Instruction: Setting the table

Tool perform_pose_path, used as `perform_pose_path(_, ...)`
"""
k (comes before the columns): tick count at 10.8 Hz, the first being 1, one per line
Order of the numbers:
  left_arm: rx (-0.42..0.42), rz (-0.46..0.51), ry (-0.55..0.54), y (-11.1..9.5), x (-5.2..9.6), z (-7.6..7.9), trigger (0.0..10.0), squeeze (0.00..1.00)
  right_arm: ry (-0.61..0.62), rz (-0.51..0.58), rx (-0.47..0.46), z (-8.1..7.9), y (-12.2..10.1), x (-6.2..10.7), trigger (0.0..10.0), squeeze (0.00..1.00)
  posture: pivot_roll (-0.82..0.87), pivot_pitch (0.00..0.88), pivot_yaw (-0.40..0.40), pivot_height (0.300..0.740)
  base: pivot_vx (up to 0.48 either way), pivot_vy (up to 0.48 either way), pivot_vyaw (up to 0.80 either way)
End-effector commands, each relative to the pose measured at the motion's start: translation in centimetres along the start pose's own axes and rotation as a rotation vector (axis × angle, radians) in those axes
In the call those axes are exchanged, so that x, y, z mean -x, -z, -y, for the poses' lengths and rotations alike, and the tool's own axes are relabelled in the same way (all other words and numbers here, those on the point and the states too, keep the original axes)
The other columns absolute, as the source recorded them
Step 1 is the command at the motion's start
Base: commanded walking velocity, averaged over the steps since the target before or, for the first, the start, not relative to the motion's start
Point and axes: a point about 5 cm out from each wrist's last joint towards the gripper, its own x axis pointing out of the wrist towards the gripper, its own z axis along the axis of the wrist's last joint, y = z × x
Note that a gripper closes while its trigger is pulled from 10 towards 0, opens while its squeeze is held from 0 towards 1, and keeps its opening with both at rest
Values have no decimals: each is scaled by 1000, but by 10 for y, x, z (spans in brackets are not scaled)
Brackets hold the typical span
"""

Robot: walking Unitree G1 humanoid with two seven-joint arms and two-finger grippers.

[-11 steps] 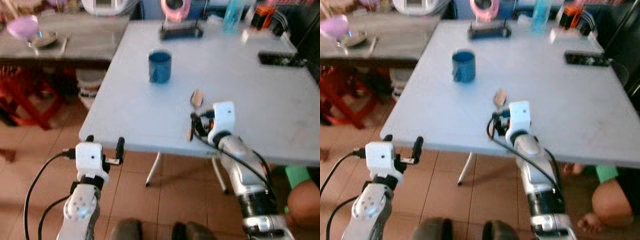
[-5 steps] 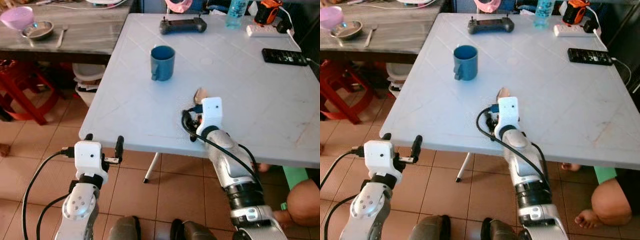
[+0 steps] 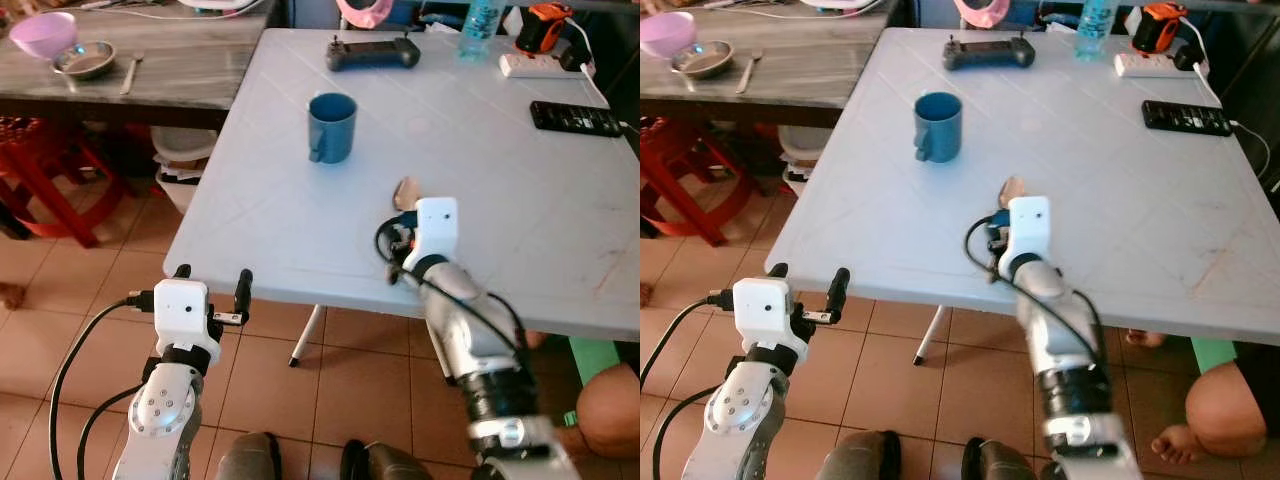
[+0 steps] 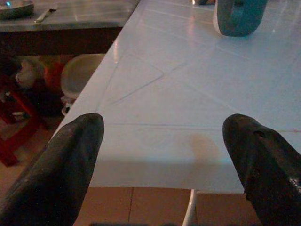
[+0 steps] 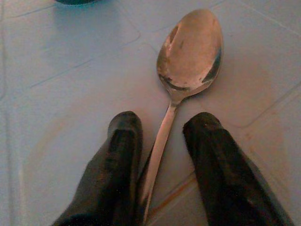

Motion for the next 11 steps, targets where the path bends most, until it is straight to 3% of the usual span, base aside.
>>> perform_pose_path(1,0,6,5,-3,0,0,10000,0,60,-116,-23,19,22,-1,0,0,114,150,31,740,0,0,0)
perform_pose_path(2,9,21,19,-7,-2,2,10000,0,60,-115,-17,23,20,-5,0,0,117,150,30,740,0,0,0)
perform_pose_path(4,93,24,149,-7,5,13,10000,0,70,-117,-12,30,21,-10,0,0,124,150,28,740,0,0,0)
perform_pose_path(9,92,12,229,-7,6,17,10000,0,103,-138,-73,32,33,-10,0,0,129,147,37,740,0,0,0)
perform_pose_path(11,81,8,236,-6,7,16,10000,0,104,-153,-146,22,40,-7,0,0,132,148,39,740,0,0,0)
